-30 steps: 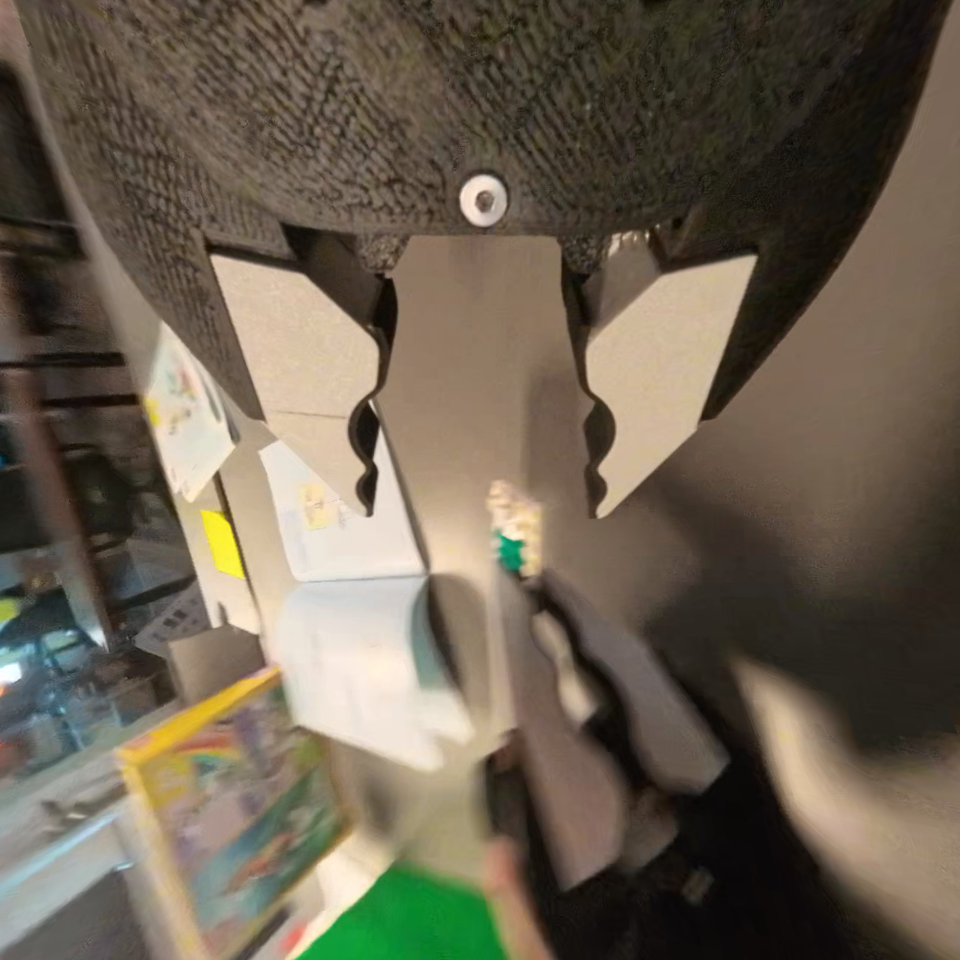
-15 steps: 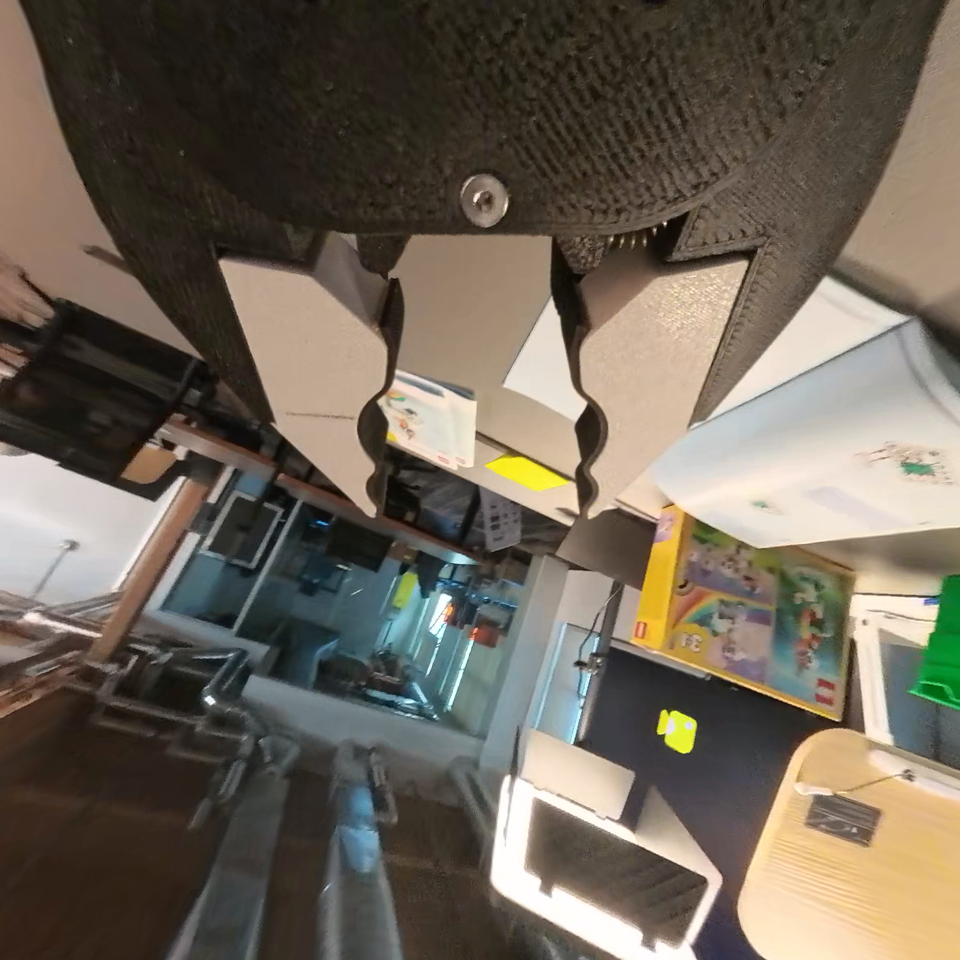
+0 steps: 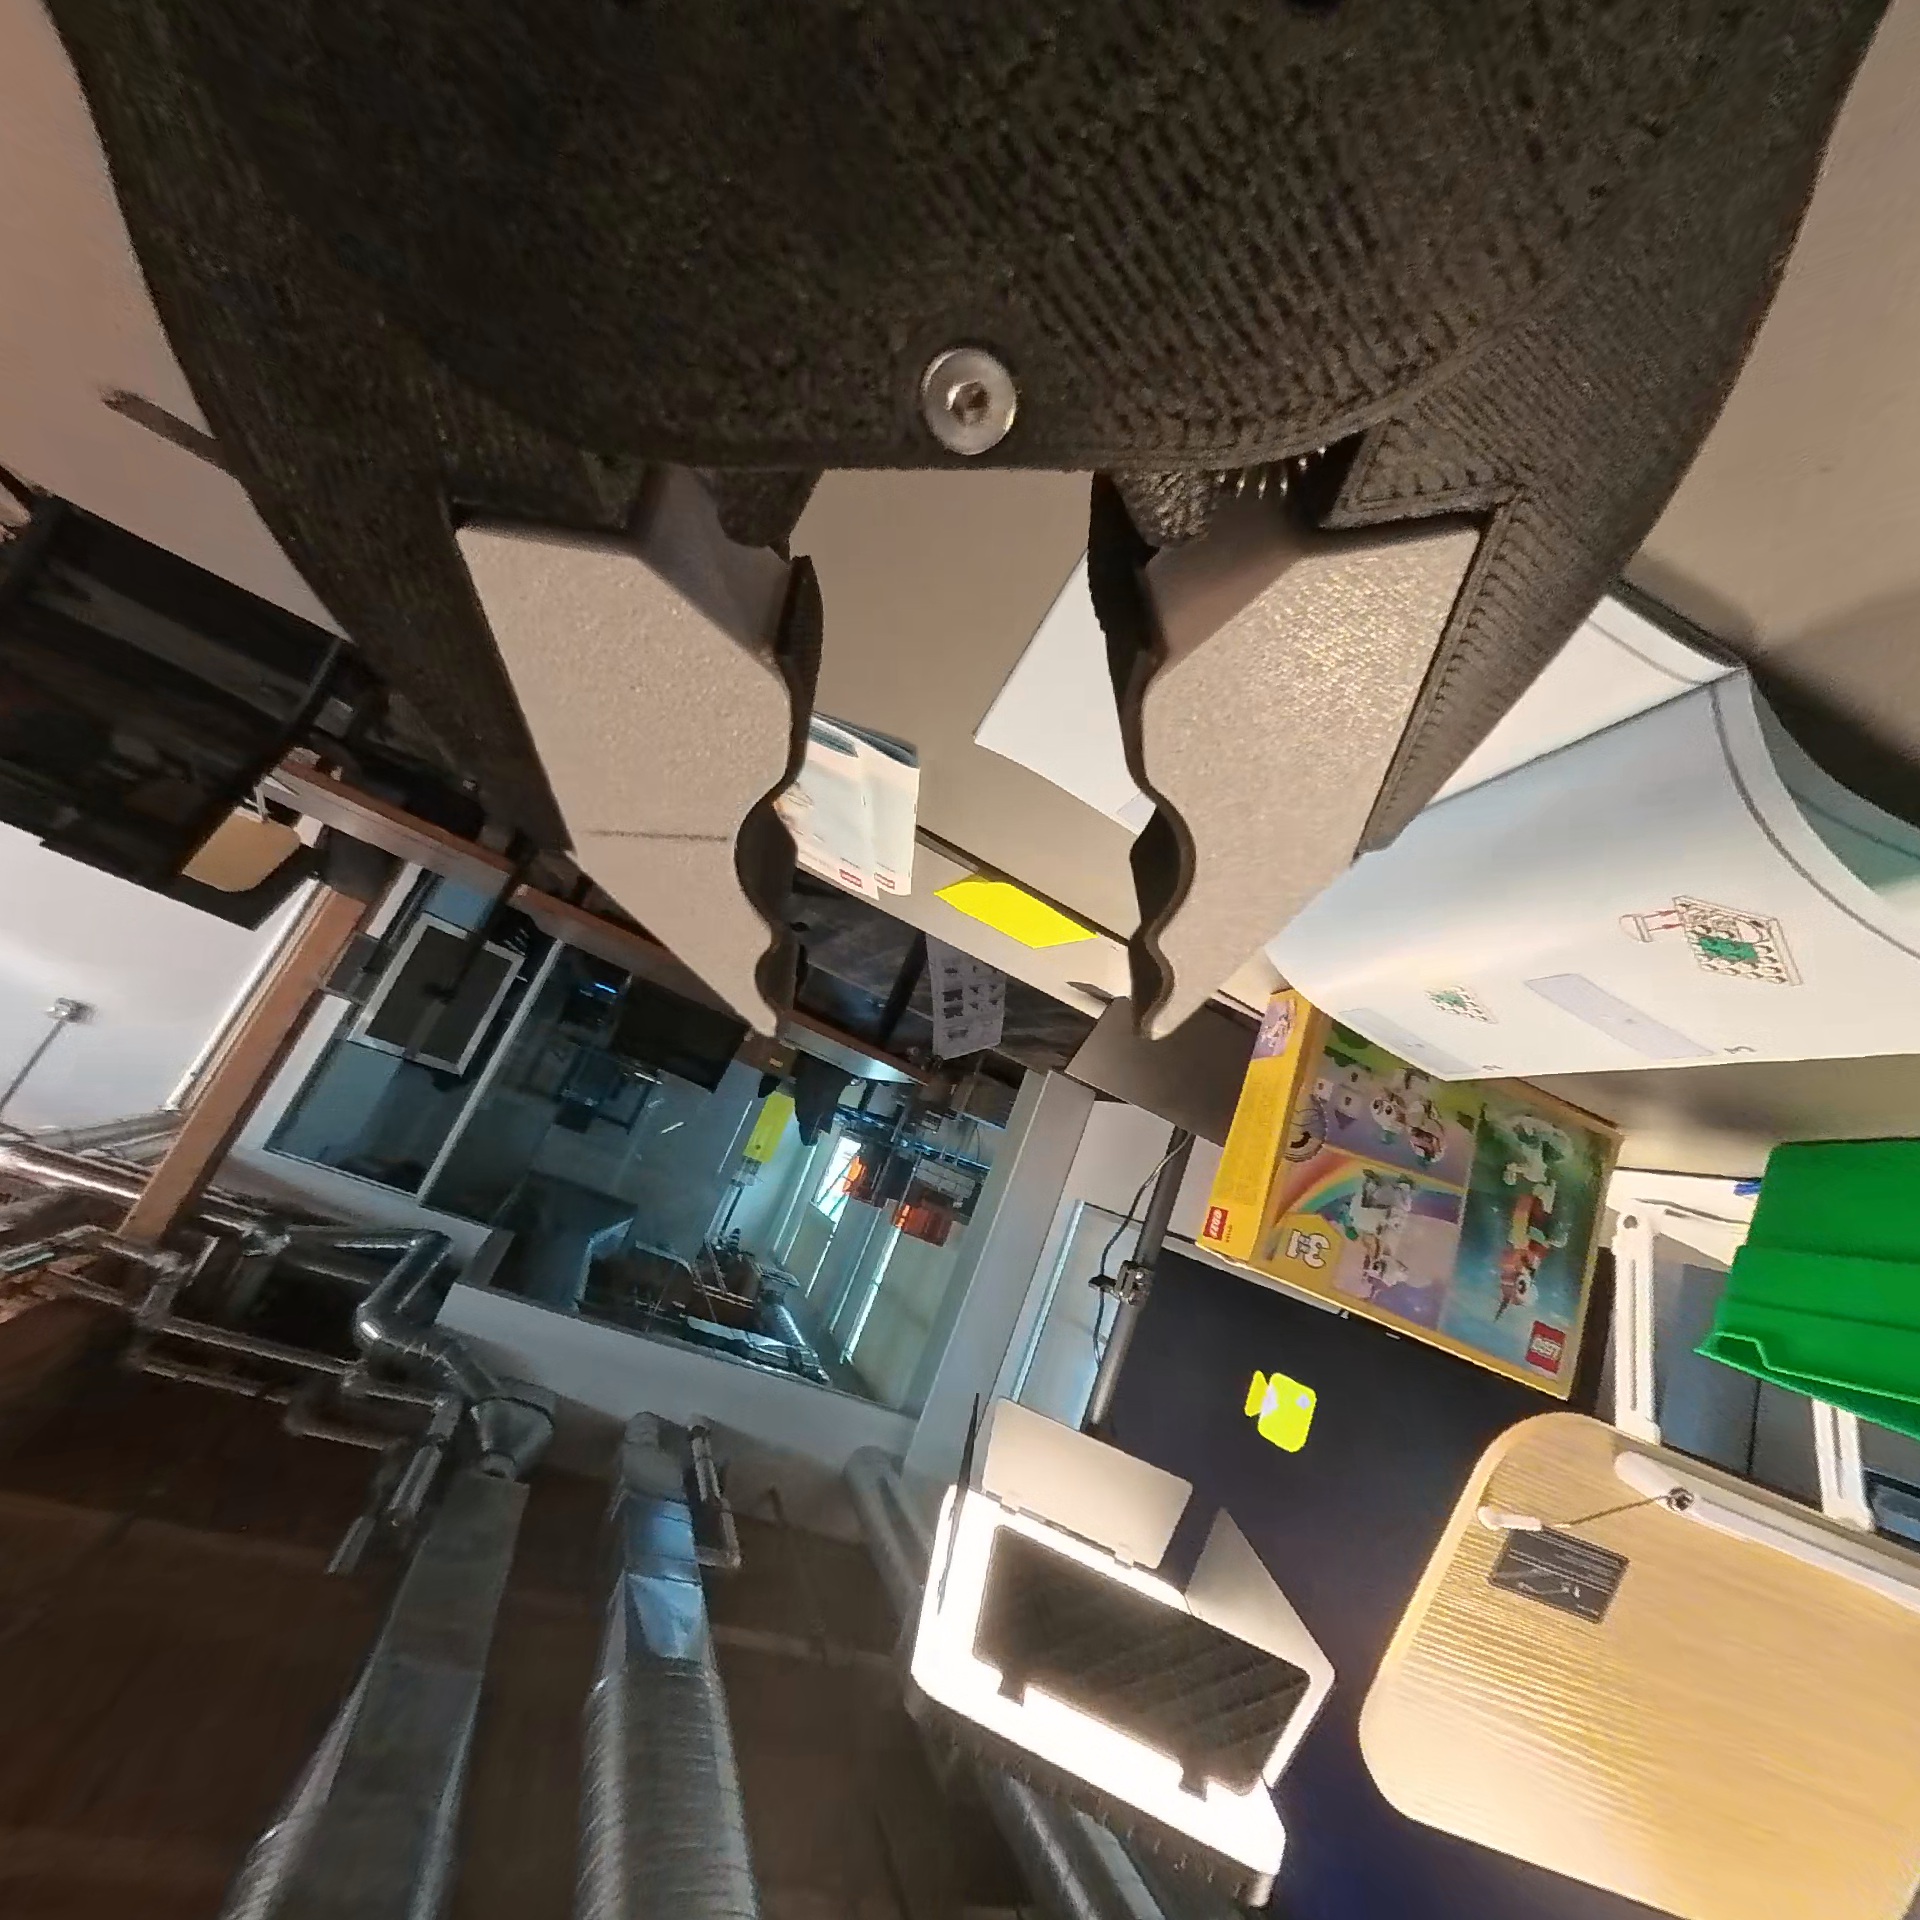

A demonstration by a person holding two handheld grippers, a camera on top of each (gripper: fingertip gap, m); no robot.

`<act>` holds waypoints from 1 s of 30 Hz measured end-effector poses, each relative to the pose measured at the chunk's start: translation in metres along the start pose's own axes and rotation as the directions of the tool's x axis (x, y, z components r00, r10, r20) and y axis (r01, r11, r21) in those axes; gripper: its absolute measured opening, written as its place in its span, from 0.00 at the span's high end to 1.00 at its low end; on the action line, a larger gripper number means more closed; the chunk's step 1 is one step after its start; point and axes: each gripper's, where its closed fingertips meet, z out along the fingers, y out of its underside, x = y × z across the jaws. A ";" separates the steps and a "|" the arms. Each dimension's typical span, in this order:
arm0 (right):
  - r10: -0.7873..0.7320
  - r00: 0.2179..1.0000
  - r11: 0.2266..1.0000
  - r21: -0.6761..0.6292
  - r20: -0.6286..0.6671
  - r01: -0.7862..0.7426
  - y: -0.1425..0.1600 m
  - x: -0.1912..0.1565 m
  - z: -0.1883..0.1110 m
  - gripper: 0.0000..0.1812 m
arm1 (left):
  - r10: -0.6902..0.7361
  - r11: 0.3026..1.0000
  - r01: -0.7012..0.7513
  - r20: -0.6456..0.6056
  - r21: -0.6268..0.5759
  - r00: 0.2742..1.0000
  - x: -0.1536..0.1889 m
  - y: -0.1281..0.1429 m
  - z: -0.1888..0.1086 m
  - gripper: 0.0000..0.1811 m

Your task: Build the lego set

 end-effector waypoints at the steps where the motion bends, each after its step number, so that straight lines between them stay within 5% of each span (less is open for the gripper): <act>1: 0.007 1.000 1.000 0.002 0.001 -0.007 0.000 0.000 0.000 0.65 | -0.023 1.000 0.023 -0.016 0.004 1.000 0.000 -0.001 -0.002 0.89; 11: 0.060 0.998 0.998 0.018 -0.017 -0.060 -0.002 0.010 -0.006 0.66 | -0.223 0.968 0.239 -0.176 0.076 0.959 0.006 -0.007 -0.014 0.79; 16: 0.073 0.997 0.997 0.026 -0.026 -0.072 -0.003 0.015 -0.008 0.67 | -0.397 0.833 0.496 -0.361 0.244 0.844 0.001 -0.031 -0.032 0.72; 21: 0.077 0.997 0.997 0.032 -0.024 -0.077 -0.003 0.016 -0.007 0.67 | -0.583 0.676 0.583 -0.157 0.450 0.797 -0.064 -0.020 -0.050 0.70; 25: 0.073 0.997 0.997 0.037 -0.020 -0.072 -0.004 0.015 -0.007 0.68 | -0.638 0.656 0.510 0.047 0.557 0.769 -0.096 -0.003 -0.065 0.71; 30: 0.065 0.998 0.997 0.035 -0.011 -0.065 -0.004 0.013 -0.007 0.70 | -0.556 0.691 0.408 0.078 0.597 0.827 -0.088 -0.015 -0.072 0.80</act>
